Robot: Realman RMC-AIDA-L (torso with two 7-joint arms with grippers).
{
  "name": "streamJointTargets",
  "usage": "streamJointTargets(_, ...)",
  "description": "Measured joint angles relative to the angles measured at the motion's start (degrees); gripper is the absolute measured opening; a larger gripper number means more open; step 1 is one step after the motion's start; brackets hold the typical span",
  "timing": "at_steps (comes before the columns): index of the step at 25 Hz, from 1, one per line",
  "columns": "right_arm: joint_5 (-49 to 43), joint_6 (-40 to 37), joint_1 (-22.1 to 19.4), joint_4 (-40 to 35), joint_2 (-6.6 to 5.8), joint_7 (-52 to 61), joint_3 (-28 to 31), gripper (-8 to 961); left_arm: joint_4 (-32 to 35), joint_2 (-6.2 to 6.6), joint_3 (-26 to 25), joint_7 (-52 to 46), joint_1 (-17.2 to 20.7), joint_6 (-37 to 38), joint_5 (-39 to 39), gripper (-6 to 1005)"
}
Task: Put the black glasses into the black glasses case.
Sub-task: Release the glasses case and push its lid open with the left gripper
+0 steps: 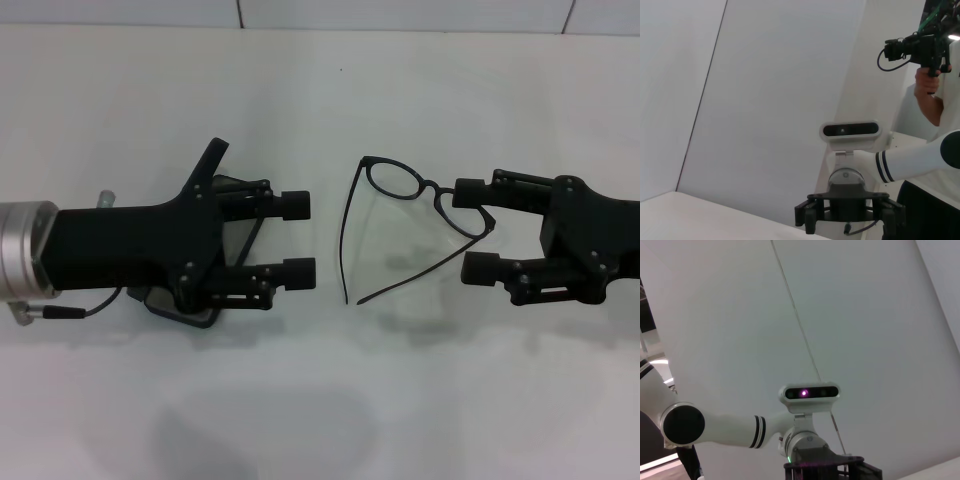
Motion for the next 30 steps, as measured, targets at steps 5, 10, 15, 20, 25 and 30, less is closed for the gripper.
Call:
streamJointTargets(5,0.1,0.0,0.0,0.2,-0.01,0.0,0.0,884,0.0,-0.10,0.0,0.1,0.2,-0.1,0.0,765)
streamJointTargets(10,0.1,0.0,0.1,0.7,-0.01,0.0,0.0,884,-0.1,-0.10,0.0,0.1,0.5,-0.5,0.1,764)
streamJointTargets(15,0.3,0.1,0.0,0.7,-0.03,-0.1,0.0,884,-0.1,-0.11,0.0,-0.1,0.8,-1.8,0.1,762)
streamJointTargets(20,1.0,2.7,-1.0,0.8,-0.26,-1.9,0.6,884,2.2,-0.46,0.2,-7.0,0.7,-9.6,0.2,760)
streamJointTargets(25,3.3,3.9,-3.5,0.3,-0.45,-2.4,0.8,884,16.9,-1.79,0.2,-22.6,0.5,-11.7,5.9,759)
streamJointTargets(30,6.8,3.7,-6.3,0.1,-0.80,-3.8,0.9,885,36.7,-3.12,0.0,-38.6,0.9,-14.1,10.6,757)
